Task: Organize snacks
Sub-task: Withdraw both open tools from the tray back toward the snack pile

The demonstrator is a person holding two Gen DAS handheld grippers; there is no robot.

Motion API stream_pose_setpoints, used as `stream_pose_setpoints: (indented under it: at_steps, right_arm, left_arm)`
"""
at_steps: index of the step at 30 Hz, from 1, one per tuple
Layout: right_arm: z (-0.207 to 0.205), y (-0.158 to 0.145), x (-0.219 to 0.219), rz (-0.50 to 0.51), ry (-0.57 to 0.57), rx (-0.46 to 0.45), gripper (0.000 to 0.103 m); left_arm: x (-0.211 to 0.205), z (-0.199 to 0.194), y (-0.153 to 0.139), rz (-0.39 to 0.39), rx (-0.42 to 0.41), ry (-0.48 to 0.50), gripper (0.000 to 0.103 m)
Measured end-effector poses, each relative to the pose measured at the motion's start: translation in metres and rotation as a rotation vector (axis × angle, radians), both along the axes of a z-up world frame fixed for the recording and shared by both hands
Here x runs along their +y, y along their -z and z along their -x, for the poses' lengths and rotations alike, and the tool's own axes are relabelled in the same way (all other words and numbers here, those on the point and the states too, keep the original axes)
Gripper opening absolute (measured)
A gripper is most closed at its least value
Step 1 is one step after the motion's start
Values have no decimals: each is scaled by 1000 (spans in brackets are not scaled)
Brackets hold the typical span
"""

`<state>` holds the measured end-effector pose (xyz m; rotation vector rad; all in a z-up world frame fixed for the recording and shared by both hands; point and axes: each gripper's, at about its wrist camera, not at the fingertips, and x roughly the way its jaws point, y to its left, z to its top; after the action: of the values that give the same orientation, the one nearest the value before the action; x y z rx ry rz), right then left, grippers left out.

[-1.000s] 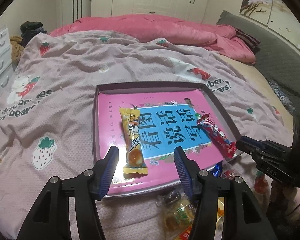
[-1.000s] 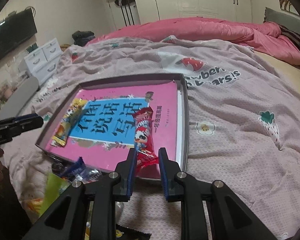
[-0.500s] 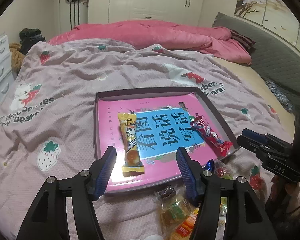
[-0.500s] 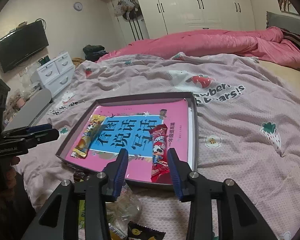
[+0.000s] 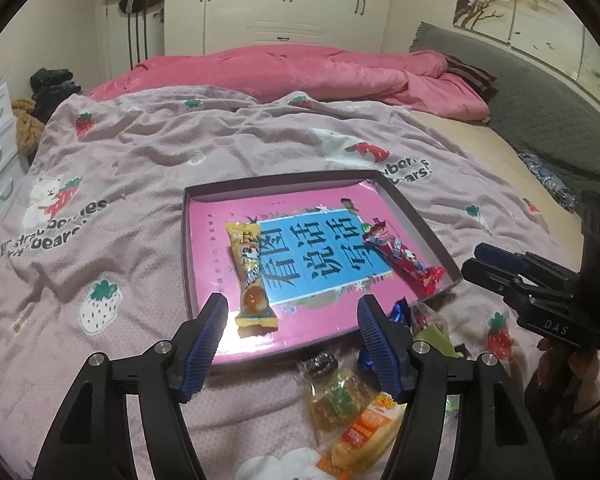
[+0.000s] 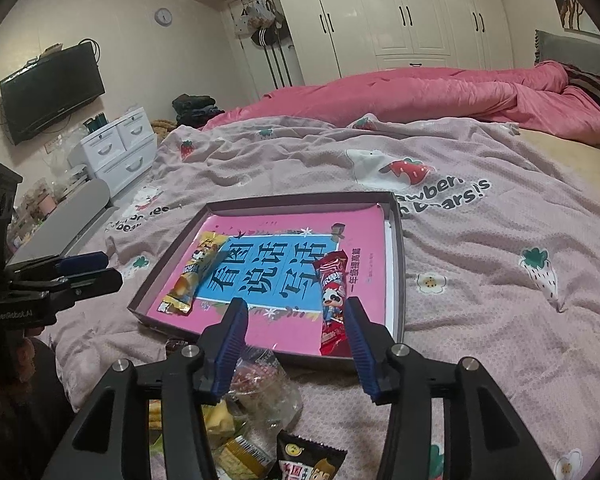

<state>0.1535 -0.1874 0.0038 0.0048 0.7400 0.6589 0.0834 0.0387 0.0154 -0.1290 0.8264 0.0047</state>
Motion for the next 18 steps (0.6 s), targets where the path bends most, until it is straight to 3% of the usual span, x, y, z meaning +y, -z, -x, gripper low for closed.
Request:
stream_pose_setpoints:
  at_steps: [18]
  right_arm:
    - [20,-2,-8,9,8,12,53]
  left_arm:
    - [-14,19,2,0,27,71,72]
